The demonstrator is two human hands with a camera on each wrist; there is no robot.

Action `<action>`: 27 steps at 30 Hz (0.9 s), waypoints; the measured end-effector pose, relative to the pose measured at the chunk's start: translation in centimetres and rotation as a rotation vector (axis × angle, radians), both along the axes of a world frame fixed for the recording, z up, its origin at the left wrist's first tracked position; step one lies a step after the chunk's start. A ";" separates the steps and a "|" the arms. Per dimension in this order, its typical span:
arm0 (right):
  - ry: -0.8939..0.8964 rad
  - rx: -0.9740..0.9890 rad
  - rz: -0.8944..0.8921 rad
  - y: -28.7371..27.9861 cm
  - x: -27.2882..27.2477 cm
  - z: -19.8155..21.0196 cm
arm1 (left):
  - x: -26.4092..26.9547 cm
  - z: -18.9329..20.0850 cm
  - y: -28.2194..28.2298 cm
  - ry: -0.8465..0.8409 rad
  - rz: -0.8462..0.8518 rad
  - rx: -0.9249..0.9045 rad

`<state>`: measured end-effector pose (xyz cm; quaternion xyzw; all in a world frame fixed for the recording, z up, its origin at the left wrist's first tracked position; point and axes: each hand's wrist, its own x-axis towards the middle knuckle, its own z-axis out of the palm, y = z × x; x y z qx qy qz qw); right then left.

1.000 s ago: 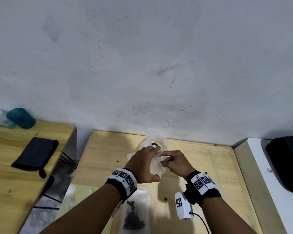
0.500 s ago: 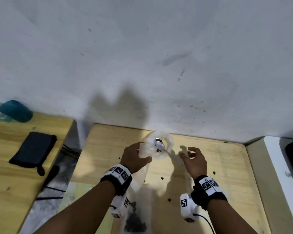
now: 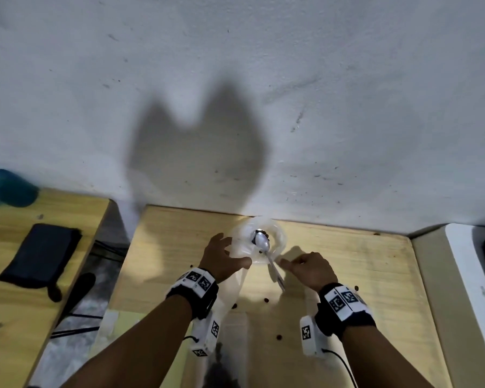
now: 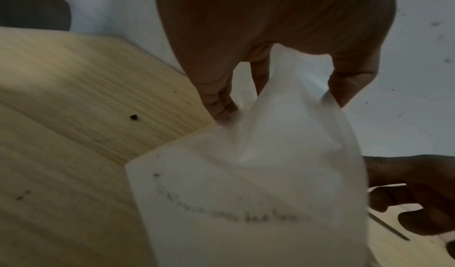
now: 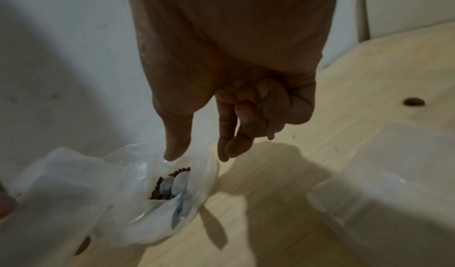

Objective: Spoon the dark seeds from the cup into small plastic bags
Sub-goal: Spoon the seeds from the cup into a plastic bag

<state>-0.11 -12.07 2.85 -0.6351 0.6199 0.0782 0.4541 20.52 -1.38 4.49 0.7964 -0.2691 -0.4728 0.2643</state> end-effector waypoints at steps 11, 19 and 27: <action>-0.057 -0.212 -0.162 1.4 0.9 0.6 | 0.7 -0.4 -0.1 0.002 -0.009 -0.018; -0.431 -0.546 -0.420 1.3 1.7 1.0 | 0.2 -1.1 0.5 0.006 0.057 -0.083; -0.320 -0.555 -0.417 1.8 2.6 0.1 | -0.7 -2.1 1.5 -0.020 0.048 -0.145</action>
